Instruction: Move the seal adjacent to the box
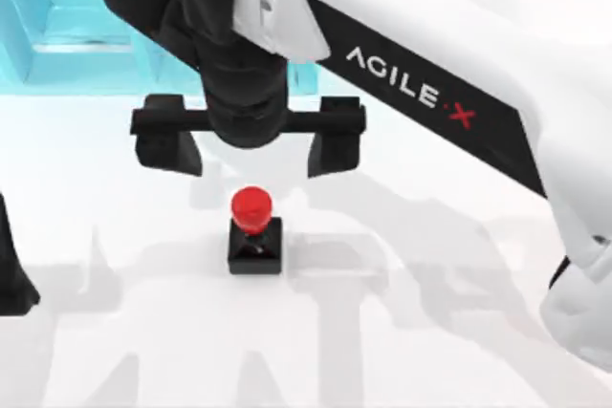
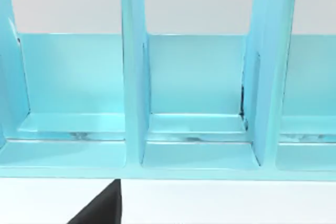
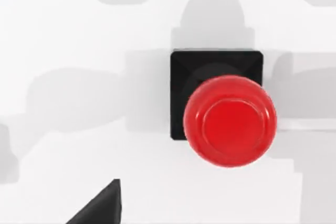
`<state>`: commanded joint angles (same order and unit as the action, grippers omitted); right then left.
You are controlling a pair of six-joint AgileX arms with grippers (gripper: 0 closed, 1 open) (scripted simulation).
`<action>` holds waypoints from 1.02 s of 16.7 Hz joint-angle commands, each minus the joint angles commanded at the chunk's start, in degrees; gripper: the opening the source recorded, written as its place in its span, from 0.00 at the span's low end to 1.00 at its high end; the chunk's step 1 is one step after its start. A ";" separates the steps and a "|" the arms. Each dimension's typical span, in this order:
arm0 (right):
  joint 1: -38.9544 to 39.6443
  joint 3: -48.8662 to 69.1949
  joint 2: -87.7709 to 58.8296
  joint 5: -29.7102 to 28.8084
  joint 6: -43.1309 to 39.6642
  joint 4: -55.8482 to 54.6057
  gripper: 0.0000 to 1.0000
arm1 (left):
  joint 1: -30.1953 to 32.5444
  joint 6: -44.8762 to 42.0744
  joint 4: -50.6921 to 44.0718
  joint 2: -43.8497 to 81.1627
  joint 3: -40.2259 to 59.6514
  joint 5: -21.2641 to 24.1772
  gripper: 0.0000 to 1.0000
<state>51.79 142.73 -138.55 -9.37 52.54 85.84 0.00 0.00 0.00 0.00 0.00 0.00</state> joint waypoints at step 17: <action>-0.51 -15.44 -2.49 -0.03 -0.46 -16.74 1.00 | 0.00 0.00 0.00 0.00 0.00 0.00 1.00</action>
<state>51.28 127.30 -141.04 -9.41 52.08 69.11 0.00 0.00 0.00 0.00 0.00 0.00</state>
